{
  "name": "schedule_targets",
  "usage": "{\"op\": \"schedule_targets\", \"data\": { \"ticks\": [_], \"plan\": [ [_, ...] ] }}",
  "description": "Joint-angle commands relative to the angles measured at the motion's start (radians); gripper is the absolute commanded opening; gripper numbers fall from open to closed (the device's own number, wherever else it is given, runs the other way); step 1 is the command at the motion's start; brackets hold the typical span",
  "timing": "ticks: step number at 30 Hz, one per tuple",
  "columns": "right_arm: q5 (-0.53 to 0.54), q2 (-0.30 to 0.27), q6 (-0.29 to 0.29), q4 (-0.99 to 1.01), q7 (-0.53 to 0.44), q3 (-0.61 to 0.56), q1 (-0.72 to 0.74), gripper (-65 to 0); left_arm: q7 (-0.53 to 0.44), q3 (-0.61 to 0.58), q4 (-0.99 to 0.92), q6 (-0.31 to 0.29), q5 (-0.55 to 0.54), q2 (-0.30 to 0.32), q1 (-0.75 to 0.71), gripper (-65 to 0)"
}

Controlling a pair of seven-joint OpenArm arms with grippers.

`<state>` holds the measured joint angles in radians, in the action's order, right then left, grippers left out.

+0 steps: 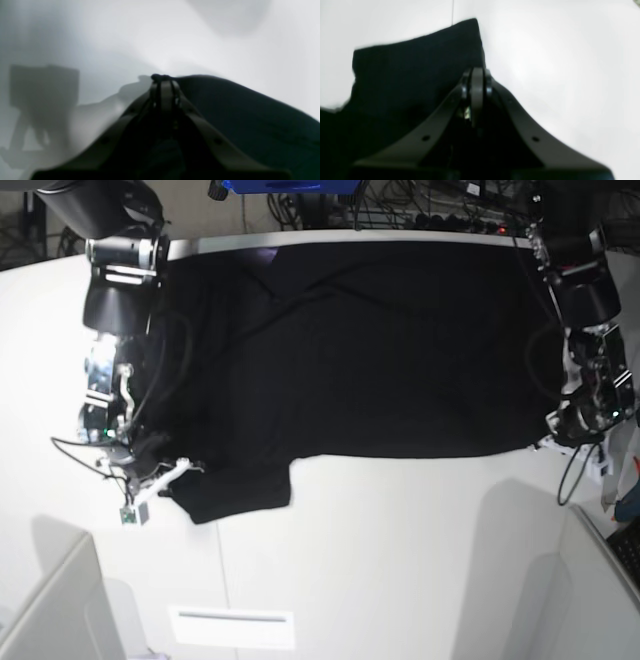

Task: Fold the T-shirt properly
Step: 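Fold the hem up onto the collar with both grippers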

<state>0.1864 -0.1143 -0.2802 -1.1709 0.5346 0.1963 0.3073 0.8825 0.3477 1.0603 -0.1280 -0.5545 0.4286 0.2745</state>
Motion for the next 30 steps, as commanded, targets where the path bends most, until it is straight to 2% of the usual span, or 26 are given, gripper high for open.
{"op": "schedule_targets", "data": {
  "ticks": [1, 4, 8, 10, 17, 22, 27, 30],
  "plan": [
    [0.006, -0.009, -0.001, -0.044, -0.017, 0.002, 0.011, -65.0, -0.01, 0.001, 0.042, -0.012, -0.031, 0.023, 0.006, -65.0],
    [0.006, -0.009, -0.001, -0.136, 0.026, 0.002, -0.026, -65.0, 0.004, 0.014, 0.103, -0.062, -0.078, 0.049, -0.047, -65.0],
    [0.006, -0.008, -0.001, -0.248, 0.077, 0.004, -0.076, -65.0, 0.102, 0.023, 0.177, -0.098, -0.167, 0.068, -0.085, -65.0],
    [0.006, -0.008, 0.0, -0.312, 0.097, 0.009, -0.112, -65.0, 0.125, 0.07, 0.22, -0.114, -0.215, 0.068, -0.126, -65.0],
    [0.006, 0.06, -0.003, -0.492, 0.215, 0.185, -0.213, -65.0, 0.257, 0.193, 0.374, -0.137, -0.293, 0.069, -0.232, -65.0],
    [0.006, 0.075, -0.003, -0.654, 0.253, 0.196, -0.328, -65.0, 0.266, 0.233, 0.444, -0.192, -0.359, 0.1, -0.338, -65.0],
    [0.006, 0.109, -0.003, -0.792, 0.31, 0.2, -0.432, -65.0, 0.266, 0.233, 0.447, -0.193, -0.407, 0.126, -0.432, -65.0],
    [0.008, 0.156, -0.003, -0.848, 0.305, 0.214, -0.497, -65.0, 0.266, 0.239, 0.447, -0.203, -0.424, 0.143, -0.472, -65.0]
  ]
}}
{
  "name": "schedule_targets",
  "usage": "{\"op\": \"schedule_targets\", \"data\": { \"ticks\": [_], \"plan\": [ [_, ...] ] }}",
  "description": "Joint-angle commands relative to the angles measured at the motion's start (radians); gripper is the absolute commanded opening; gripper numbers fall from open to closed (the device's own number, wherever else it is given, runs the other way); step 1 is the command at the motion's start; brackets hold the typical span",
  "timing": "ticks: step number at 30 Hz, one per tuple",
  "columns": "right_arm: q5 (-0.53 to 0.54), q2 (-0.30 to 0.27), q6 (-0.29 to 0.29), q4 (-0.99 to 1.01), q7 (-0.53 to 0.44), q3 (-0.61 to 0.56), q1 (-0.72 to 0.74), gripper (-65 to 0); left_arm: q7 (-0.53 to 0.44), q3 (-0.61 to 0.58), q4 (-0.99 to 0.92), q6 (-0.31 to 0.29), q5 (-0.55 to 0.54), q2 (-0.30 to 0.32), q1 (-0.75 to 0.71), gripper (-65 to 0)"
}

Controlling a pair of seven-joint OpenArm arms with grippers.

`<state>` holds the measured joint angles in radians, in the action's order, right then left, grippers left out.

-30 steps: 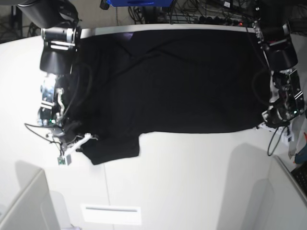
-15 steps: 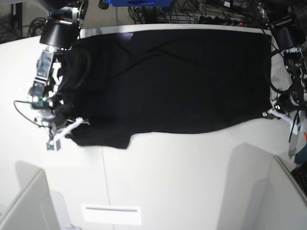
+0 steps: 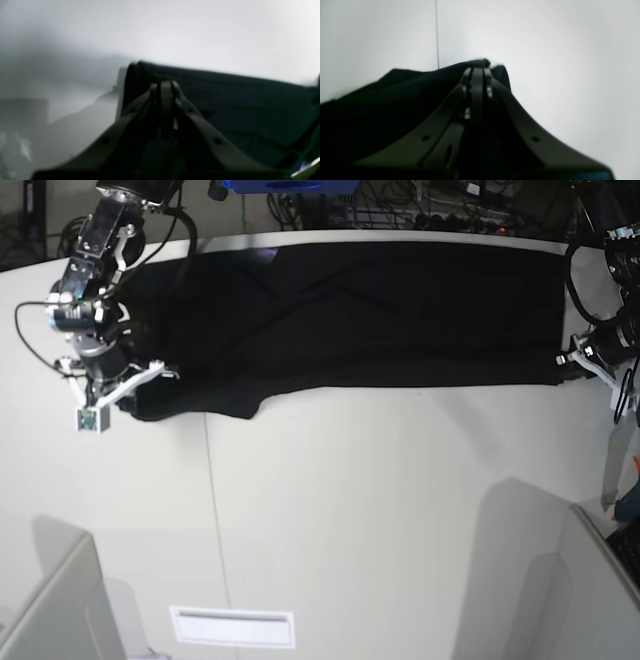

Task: Fold the T-shirt properly
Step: 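Fold the hem up onto the collar with both grippers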

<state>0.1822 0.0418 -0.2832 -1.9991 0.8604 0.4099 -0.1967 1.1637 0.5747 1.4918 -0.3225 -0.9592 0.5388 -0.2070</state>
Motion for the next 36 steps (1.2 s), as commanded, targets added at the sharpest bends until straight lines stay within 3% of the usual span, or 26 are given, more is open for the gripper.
{"op": "schedule_targets", "data": {
  "ticks": [1, 4, 6, 8, 13, 19, 21, 26, 31, 36],
  "plan": [
    [0.012, 0.011, 0.0, -0.024, -0.02, 0.011, -0.005, -65.0, -0.015, 0.012, 0.016, -0.02, -0.027, 0.048, -0.002, -65.0],
    [0.012, 0.037, -0.004, -0.025, -0.02, 0.04, -0.045, -65.0, -0.015, 0.015, 0.016, -0.059, -0.045, 0.085, -0.044, -65.0],
    [0.04, 0.057, -0.052, -0.027, -0.023, 0.056, -0.082, -65.0, -0.015, 0.032, 0.017, -0.062, -0.045, 0.094, -0.078, -65.0],
    [0.124, 0.066, -0.095, -0.029, -0.02, 0.119, -0.106, -65.0, -0.015, 0.046, 0.023, -0.062, -0.045, 0.096, -0.101, -65.0],
    [0.354, 0.06, -0.104, -0.029, -0.019, 0.217, -0.191, -65.0, -0.015, 0.041, 0.071, -0.063, -0.043, 0.096, -0.142, -65.0],
    [0.624, -0.004, -0.1, -0.029, -0.013, 0.252, -0.263, -65.0, -0.008, 0.046, 0.18, -0.063, -0.047, 0.094, -0.179, -65.0],
    [0.676, -0.023, -0.098, -0.029, -0.013, 0.255, -0.28, -65.0, 0.046, 0.051, 0.189, -0.063, -0.047, 0.094, -0.177, -65.0],
    [0.689, -0.03, -0.098, -0.018, -0.02, 0.255, -0.327, -65.0, 0.091, 0.043, 0.186, -0.063, -0.042, 0.083, -0.188, -65.0],
    [0.598, -0.03, -0.107, 0.041, -0.022, 0.255, -0.321, -65.0, 0.091, 0.04, 0.22, -0.063, -0.04, 0.073, -0.243, -65.0],
    [0.578, -0.029, -0.107, 0.048, -0.022, 0.255, -0.314, -65.0, 0.094, 0.04, 0.218, -0.063, -0.04, 0.077, -0.269, -65.0]
  ]
}}
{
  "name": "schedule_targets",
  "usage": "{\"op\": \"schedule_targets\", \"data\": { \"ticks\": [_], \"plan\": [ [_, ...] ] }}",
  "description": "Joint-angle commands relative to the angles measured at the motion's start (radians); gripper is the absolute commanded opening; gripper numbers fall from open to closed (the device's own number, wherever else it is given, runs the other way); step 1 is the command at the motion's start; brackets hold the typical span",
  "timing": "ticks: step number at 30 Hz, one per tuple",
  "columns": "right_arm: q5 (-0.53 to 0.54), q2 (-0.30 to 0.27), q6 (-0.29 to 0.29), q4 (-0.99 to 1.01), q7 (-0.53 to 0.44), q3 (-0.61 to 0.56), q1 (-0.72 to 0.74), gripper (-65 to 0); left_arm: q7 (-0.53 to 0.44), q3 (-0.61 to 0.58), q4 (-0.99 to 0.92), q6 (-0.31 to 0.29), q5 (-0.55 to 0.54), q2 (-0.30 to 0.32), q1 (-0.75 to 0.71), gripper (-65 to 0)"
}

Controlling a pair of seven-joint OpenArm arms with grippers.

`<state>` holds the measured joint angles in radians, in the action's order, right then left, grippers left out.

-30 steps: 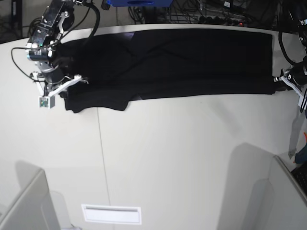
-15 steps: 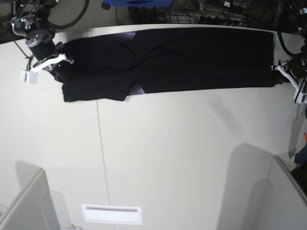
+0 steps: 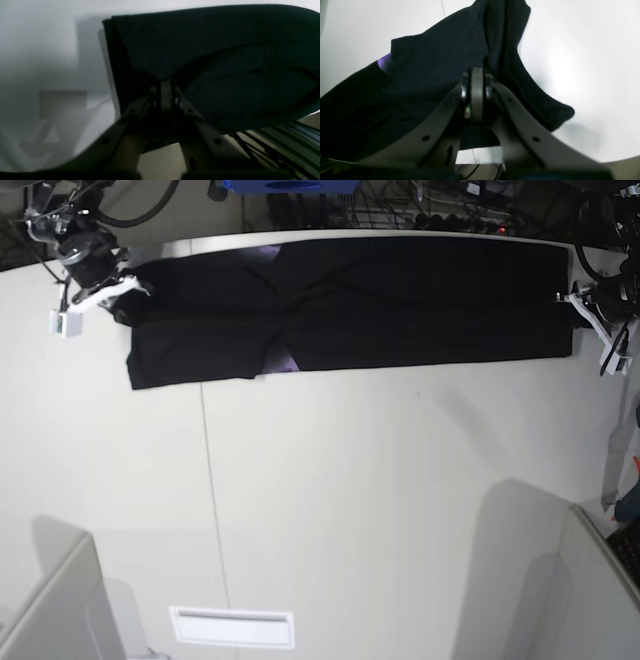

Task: Fold the T-shirt properly
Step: 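Fold the hem up onto the collar with both grippers, then release the folded edge and reposition both grippers on the strip ends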

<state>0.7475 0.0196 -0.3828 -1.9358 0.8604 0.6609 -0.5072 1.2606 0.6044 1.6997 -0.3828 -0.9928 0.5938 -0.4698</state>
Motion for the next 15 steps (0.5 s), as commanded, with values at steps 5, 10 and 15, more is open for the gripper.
{"op": "schedule_targets", "data": {
  "ticks": [5, 10, 15],
  "plan": [
    [0.011, -0.01, -0.005, -0.009, -0.02, 0.004, -0.001, -65.0, -0.003, 0.009, 0.006, -0.003, -0.005, 0.024, -0.019, -65.0],
    [0.011, -0.01, -0.002, 0.008, -0.013, 0.004, -0.005, -65.0, -0.003, 0.009, 0.006, 0.005, -0.005, 0.024, -0.036, -65.0],
    [0.011, -0.01, -0.002, 0.009, -0.013, 0.004, -0.011, -65.0, -0.005, 0.018, 0.006, 0.005, -0.004, 0.024, -0.051, -65.0]
  ]
}}
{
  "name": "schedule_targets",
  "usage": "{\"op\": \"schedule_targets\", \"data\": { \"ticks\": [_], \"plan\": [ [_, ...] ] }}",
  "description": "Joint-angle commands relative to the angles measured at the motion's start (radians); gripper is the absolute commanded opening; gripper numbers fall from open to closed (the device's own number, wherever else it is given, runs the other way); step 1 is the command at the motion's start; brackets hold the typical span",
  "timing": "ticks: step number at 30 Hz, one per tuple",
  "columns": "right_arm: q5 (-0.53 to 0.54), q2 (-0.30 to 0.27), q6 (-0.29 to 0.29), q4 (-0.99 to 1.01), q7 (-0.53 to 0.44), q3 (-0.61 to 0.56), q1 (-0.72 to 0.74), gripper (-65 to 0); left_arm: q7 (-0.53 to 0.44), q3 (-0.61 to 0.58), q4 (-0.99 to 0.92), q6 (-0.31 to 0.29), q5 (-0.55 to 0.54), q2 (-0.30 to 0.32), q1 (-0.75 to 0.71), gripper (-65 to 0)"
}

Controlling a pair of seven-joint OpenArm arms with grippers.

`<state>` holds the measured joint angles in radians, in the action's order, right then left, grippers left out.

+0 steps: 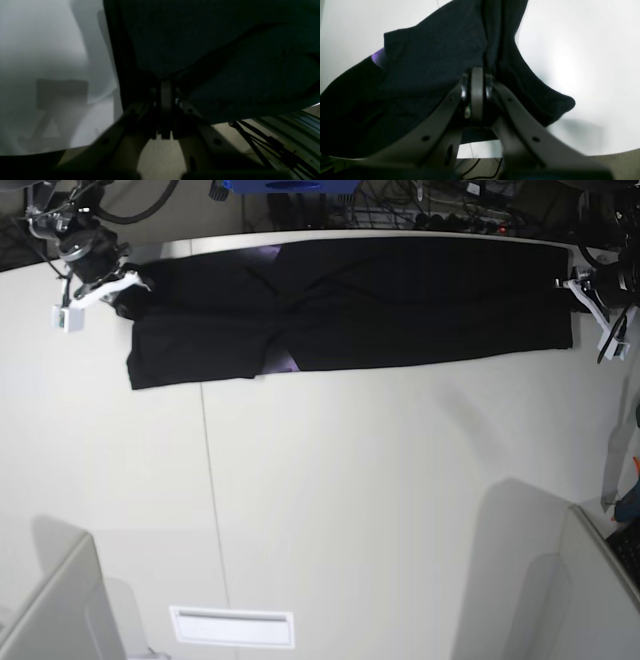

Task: Fold the T-shirt properly
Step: 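Release the folded edge and reposition both grippers on the strip ends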

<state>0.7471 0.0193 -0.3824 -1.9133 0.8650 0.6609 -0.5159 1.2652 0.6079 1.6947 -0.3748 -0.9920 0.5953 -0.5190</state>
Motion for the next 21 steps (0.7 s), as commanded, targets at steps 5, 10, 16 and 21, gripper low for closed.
{"op": "schedule_targets", "data": {
  "ticks": [5, 10, 16, 21],
  "plan": [
    [0.019, -0.008, -0.005, -0.013, -0.017, 0.006, -0.016, -47.3, -0.015, 0.017, 0.031, -0.003, -0.005, 0.024, -0.003, -42.3],
    [0.021, 0.0, -0.008, -0.015, -0.017, 0.072, -0.014, -38.0, -0.017, 0.022, 0.081, -0.003, -0.005, 0.019, -0.005, -19.1],
    [0.022, 0.0, -0.154, -0.056, -0.022, 0.09, -0.008, -40.7, -0.011, 0.174, 0.195, -0.006, -0.008, -0.07, 0.003, -39.3],
    [0.019, 0.0, -0.227, -0.024, 0.032, 0.086, 0.064, -65.0, -0.015, 0.174, 0.189, -0.003, 0.049, -0.174, 0.007, -65.0]
  ]
}}
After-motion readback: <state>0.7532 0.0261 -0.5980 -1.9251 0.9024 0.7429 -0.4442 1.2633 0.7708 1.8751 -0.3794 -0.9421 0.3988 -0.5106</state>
